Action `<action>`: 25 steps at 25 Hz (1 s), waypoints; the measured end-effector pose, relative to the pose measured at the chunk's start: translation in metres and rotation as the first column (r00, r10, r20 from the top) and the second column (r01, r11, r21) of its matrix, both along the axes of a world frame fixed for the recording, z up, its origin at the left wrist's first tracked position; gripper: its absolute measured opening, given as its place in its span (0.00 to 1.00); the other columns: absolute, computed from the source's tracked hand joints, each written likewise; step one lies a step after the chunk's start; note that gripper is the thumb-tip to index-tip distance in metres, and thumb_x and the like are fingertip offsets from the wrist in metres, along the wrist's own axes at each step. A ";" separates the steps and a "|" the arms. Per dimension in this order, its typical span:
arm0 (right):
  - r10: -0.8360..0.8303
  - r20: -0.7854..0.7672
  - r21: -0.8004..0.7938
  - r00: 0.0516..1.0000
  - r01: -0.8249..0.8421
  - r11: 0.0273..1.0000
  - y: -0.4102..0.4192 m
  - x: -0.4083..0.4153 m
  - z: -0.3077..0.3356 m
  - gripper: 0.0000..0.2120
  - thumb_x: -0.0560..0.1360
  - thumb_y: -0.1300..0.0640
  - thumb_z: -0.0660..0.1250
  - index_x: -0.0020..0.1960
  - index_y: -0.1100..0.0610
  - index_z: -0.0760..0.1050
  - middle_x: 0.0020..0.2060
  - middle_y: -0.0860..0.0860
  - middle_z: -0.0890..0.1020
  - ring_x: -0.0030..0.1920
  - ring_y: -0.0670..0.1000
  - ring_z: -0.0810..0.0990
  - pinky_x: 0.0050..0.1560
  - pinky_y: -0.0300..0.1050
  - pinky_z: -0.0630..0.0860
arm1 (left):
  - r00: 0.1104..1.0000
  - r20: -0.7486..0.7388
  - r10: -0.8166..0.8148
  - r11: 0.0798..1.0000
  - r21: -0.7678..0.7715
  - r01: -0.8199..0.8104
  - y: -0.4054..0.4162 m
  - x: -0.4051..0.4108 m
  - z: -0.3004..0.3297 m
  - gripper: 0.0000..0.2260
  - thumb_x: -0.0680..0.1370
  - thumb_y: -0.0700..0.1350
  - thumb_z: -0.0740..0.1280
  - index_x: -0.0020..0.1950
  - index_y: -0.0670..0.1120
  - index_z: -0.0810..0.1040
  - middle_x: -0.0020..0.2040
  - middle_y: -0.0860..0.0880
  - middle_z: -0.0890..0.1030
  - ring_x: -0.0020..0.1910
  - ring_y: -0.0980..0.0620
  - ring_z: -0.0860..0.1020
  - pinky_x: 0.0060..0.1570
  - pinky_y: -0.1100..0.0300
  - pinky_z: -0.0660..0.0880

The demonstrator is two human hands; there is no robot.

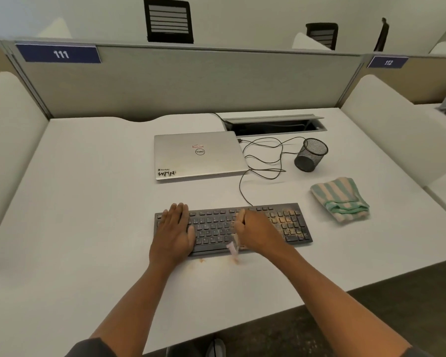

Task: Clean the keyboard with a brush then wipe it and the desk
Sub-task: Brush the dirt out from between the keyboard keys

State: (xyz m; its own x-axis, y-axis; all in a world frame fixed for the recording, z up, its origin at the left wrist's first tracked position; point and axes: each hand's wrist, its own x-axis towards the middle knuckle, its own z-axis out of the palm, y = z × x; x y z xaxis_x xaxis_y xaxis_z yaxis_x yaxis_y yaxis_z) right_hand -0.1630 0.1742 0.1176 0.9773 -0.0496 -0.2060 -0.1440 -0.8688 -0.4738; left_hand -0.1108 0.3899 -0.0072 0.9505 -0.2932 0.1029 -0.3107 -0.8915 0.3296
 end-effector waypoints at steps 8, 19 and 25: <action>0.027 -0.015 -0.012 1.000 -0.027 1.000 0.002 0.001 0.001 0.17 0.82 0.57 0.55 0.39 0.61 0.75 0.36 0.55 0.82 0.36 0.48 0.80 0.34 0.43 0.72 | 1.000 -0.013 -0.004 1.000 -0.025 0.003 0.001 -0.002 0.002 0.33 0.79 0.56 0.44 0.81 0.40 0.61 0.80 0.41 0.64 0.81 0.43 0.57 0.80 0.52 0.44; 0.117 -0.079 0.082 0.990 -0.111 0.990 0.014 0.018 0.007 0.15 0.81 0.57 0.57 0.44 0.61 0.79 0.37 0.53 0.84 0.36 0.52 0.81 0.38 0.45 0.75 | 1.000 -0.026 -0.005 0.999 -0.036 0.004 0.000 -0.003 0.004 0.34 0.79 0.56 0.44 0.81 0.40 0.60 0.80 0.41 0.62 0.81 0.43 0.56 0.80 0.51 0.44; -0.081 0.017 0.226 0.997 0.075 0.971 0.017 0.042 0.021 0.10 0.77 0.61 0.56 0.45 0.58 0.76 0.33 0.52 0.85 0.31 0.51 0.84 0.37 0.48 0.83 | 1.000 -0.024 -0.013 0.999 -0.044 0.012 0.001 -0.003 0.004 0.34 0.78 0.56 0.44 0.81 0.40 0.60 0.80 0.41 0.63 0.81 0.43 0.56 0.80 0.51 0.44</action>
State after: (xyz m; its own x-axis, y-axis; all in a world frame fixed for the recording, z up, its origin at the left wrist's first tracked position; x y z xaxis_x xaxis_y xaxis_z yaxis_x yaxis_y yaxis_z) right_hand -0.1214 0.1916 0.1381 0.9774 -0.0815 -0.1950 -0.1922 -0.7261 -0.6602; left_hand -0.1139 0.3904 -0.0032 0.9492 -0.3007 0.0929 -0.3131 -0.8723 0.3756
